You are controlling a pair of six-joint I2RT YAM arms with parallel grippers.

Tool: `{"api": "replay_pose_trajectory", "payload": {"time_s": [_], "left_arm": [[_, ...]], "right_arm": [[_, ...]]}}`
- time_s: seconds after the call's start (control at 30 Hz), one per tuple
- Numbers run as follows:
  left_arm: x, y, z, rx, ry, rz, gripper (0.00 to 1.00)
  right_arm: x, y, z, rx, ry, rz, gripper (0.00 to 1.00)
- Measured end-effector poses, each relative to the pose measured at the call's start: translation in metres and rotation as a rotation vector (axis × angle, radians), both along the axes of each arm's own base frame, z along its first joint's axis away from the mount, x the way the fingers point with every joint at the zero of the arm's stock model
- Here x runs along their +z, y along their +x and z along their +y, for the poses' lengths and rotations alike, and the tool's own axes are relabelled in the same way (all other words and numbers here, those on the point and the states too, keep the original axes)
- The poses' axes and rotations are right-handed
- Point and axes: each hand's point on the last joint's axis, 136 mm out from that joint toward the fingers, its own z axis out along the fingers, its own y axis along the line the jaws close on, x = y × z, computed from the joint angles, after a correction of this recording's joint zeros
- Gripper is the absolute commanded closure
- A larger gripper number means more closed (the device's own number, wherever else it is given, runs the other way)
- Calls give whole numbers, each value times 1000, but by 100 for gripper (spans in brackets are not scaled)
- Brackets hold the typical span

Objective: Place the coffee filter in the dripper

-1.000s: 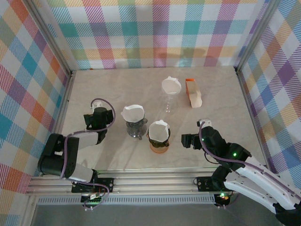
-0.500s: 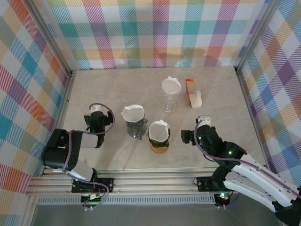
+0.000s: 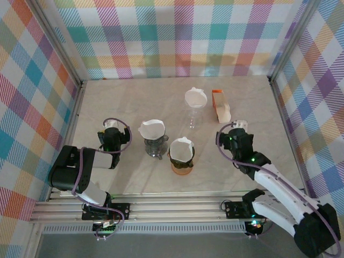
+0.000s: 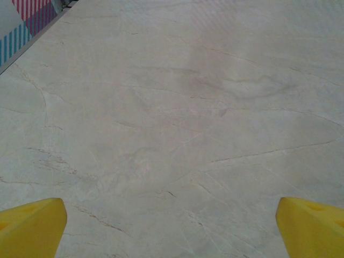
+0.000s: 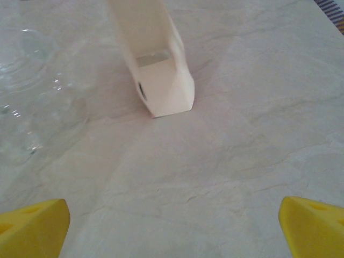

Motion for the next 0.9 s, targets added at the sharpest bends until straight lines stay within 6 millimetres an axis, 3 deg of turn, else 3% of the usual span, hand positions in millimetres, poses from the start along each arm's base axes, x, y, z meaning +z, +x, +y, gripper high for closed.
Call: {"api": "replay_pose_trajectory", "payload": {"time_s": [0.4,0.57,0.77,0.9], "left_arm": [[0,0,0,-6,-5,1,0],[0,0,0,-7,-6,1,0],[-1,0,-1,-11,-9,2,0],[-1,1,2,-6,-13,2,0]], "right_arm": [[5,63,-43,-52,-47,-115,1],[-22,80,-50,-36,-97,-97,1],[-69,81,-58,-12,-84,-66,1],[-84,86,-60,5,-51,-68,1]]}}
